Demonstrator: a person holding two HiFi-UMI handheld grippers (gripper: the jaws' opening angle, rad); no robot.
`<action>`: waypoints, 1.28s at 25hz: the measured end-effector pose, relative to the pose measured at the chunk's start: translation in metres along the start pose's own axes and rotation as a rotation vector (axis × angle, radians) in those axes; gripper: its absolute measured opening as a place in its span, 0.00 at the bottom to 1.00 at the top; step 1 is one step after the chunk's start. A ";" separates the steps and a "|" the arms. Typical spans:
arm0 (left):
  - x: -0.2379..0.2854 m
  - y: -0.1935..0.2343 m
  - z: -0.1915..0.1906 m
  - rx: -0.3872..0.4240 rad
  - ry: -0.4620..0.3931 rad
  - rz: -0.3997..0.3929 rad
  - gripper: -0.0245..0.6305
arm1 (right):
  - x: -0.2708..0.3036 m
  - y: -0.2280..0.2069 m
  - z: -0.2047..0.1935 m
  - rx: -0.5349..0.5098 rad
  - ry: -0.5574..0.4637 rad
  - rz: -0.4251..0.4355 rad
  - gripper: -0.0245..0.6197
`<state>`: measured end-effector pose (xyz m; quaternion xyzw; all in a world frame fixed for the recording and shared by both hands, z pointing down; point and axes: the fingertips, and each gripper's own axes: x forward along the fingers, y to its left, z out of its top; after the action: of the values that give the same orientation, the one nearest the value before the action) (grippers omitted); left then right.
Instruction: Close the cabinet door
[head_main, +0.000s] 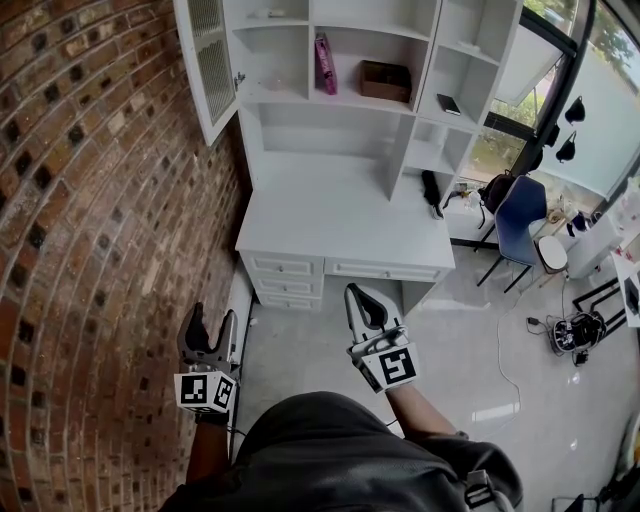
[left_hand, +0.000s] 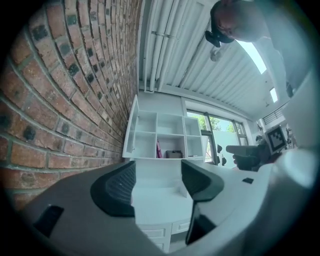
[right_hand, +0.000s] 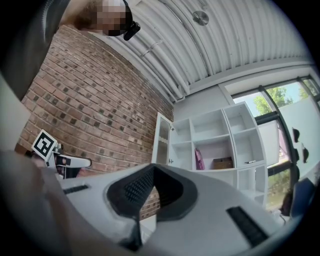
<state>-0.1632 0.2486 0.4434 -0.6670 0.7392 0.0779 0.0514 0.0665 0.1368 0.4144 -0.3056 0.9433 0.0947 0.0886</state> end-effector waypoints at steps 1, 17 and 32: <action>-0.001 0.001 0.002 0.002 -0.010 0.011 0.51 | -0.001 0.000 -0.001 0.001 0.002 0.000 0.04; 0.012 -0.015 0.005 0.011 -0.019 0.056 0.59 | -0.028 -0.031 -0.013 0.034 0.008 -0.002 0.04; 0.008 -0.027 0.003 0.014 -0.010 0.098 0.58 | -0.034 -0.044 -0.022 0.048 0.004 0.024 0.04</action>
<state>-0.1367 0.2389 0.4382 -0.6293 0.7712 0.0786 0.0560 0.1175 0.1153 0.4376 -0.2924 0.9490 0.0724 0.0927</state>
